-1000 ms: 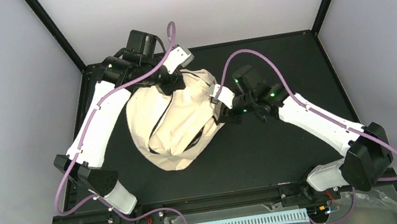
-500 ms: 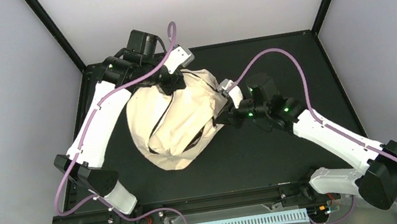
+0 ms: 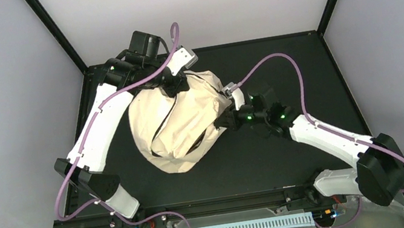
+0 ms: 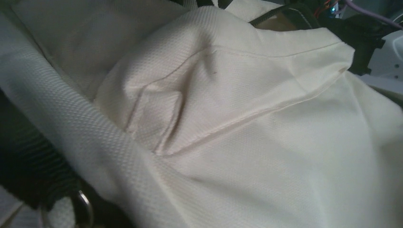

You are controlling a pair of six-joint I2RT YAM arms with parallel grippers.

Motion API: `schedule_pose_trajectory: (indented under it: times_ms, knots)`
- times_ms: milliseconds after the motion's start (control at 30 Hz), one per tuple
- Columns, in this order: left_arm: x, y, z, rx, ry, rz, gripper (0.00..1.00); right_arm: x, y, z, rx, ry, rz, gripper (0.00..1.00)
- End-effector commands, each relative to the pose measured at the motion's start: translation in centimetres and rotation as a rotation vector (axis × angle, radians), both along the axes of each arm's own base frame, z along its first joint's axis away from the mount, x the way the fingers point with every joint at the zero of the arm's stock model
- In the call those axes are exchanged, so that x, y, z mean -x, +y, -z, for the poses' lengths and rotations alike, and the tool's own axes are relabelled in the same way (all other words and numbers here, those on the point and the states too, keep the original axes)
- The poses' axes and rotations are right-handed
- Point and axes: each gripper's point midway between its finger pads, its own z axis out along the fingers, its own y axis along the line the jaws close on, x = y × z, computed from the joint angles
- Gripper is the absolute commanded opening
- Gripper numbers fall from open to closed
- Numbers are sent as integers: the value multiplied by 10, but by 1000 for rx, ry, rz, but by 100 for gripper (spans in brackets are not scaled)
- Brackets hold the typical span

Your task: Pack the student bag

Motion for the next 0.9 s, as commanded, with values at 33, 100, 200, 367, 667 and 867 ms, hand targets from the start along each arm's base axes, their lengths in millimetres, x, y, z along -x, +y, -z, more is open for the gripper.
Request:
schedule_pose_trajectory:
  times_ms: [33,100,200,367,667,867]
  knots:
    - [5,-9,-49,117,-139,30,2,-19,4,0,-6,-32,57,20]
    - [6,-10,-49,120,-137,33,2,-22,6,-1,-5,-35,59,20]
    - [9,-12,-49,129,-127,42,2,-24,10,-3,-24,-48,51,22]
    - [15,-14,-54,159,-125,48,2,-29,16,5,-15,-55,62,22]
    - [17,-13,-67,195,-147,41,2,-35,22,1,-55,-91,67,10]
    - [5,-7,-87,253,-203,-64,1,-25,26,19,-12,-69,35,2]
